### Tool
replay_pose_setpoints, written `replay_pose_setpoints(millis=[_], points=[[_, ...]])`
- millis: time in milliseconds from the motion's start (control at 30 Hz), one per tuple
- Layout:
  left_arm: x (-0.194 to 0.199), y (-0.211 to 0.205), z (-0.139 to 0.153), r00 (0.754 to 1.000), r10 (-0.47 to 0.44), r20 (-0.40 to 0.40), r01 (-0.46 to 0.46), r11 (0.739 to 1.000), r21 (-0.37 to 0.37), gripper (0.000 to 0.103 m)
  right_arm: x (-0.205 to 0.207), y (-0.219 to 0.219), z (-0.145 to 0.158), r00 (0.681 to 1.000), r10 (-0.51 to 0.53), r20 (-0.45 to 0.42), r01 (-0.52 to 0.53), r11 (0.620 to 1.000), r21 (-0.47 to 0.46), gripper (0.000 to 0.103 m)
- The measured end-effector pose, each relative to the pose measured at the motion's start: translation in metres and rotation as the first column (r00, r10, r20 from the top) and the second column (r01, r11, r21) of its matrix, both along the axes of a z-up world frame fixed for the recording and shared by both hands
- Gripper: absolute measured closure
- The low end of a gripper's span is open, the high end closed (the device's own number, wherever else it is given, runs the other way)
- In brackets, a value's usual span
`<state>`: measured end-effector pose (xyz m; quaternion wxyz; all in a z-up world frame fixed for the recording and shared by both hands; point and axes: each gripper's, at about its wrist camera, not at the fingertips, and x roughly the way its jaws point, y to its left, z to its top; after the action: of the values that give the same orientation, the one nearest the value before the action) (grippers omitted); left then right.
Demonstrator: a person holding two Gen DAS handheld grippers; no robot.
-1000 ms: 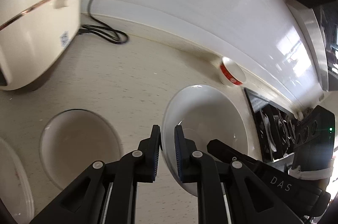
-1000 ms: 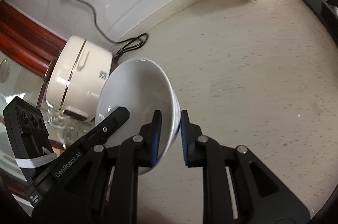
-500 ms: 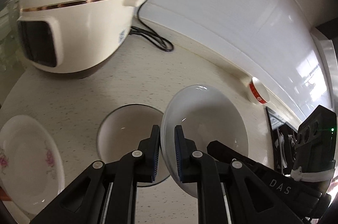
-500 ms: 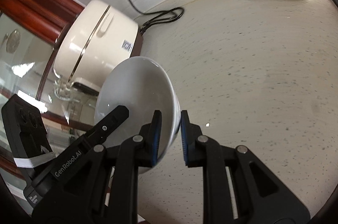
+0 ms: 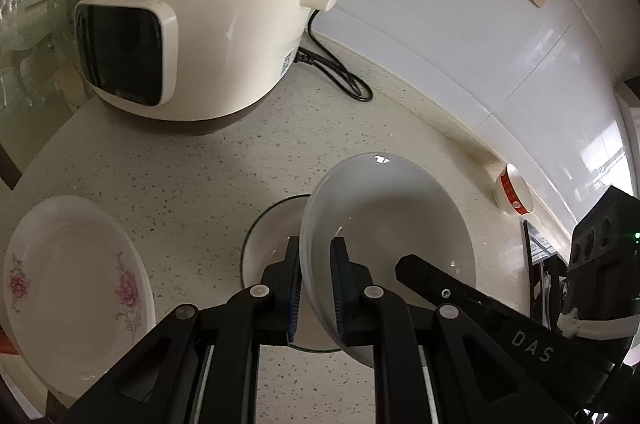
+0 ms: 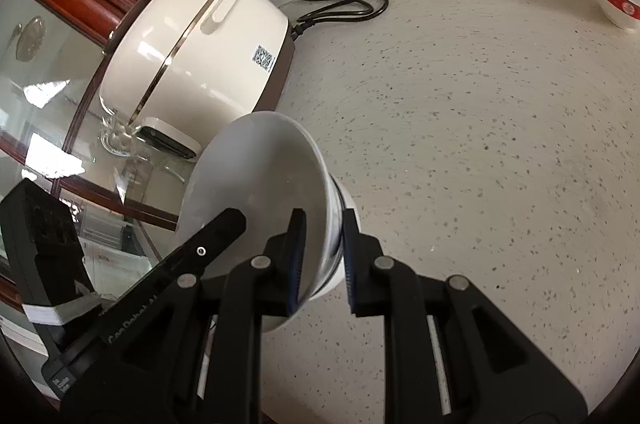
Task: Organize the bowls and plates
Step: 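Lift and carry the white bowl toward the first white bowl with both grippers, then lower the white bowl into the first white bowl with both grippers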
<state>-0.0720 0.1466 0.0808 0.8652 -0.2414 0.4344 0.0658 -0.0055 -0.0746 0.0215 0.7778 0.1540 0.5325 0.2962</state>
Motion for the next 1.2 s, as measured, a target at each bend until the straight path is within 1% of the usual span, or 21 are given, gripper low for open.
replay_pose_setpoints(millis=[133,300,367,433,500,667,800,867,967,1100,1200], points=[[0.001,0.004,-0.006,1.000,0.010,-0.020,-0.011,1.000,-0.003,0.090,0.001,0.006,-0.008,1.000,0.016,-0.017,-0.016,1.000,-0.021,0.082],[0.001,0.005,-0.010,0.999,0.022,-0.035,-0.022,1.000,0.013,0.090,0.003,0.015,-0.004,0.999,0.040,0.019,-0.039,0.997,-0.063,0.082],[0.003,0.007,-0.012,0.999,0.027,-0.037,-0.026,1.000,0.014,0.090,0.002,0.021,-0.001,0.997,0.064,0.047,-0.059,0.993,-0.102,0.082],[0.001,0.009,-0.012,0.999,0.028,-0.040,-0.027,1.000,0.015,0.090,-0.001,0.031,0.003,0.990,0.102,0.093,-0.085,0.982,-0.169,0.082],[0.000,0.010,-0.014,0.998,0.028,-0.049,-0.027,0.999,0.016,0.090,-0.003,0.036,0.004,0.986,0.120,0.118,-0.094,0.974,-0.206,0.082],[-0.001,0.012,-0.018,0.997,0.028,-0.074,-0.027,1.000,0.017,0.090,-0.005,0.046,0.002,0.976,0.164,0.145,-0.122,0.957,-0.264,0.081],[-0.002,0.013,-0.017,0.998,0.027,-0.064,-0.026,0.999,0.020,0.090,-0.010,0.052,-0.001,0.966,0.195,0.171,-0.136,0.941,-0.309,0.079],[-0.001,0.013,-0.016,0.997,0.026,-0.068,-0.025,0.999,0.019,0.090,-0.011,0.053,-0.002,0.964,0.201,0.172,-0.140,0.939,-0.315,0.079],[-0.001,0.013,-0.014,0.997,0.030,-0.071,-0.028,0.999,0.028,0.090,-0.010,0.059,-0.002,0.959,0.230,0.164,-0.165,0.928,-0.335,0.075],[0.004,0.010,-0.015,0.997,0.027,-0.078,-0.024,0.999,0.047,0.090,-0.008,0.061,-0.003,0.958,0.239,0.161,-0.172,0.923,-0.345,0.076],[0.007,0.010,-0.017,0.996,0.026,-0.087,-0.022,0.999,0.049,0.090,-0.008,0.061,-0.002,0.960,0.242,0.140,-0.182,0.921,-0.345,0.076]])
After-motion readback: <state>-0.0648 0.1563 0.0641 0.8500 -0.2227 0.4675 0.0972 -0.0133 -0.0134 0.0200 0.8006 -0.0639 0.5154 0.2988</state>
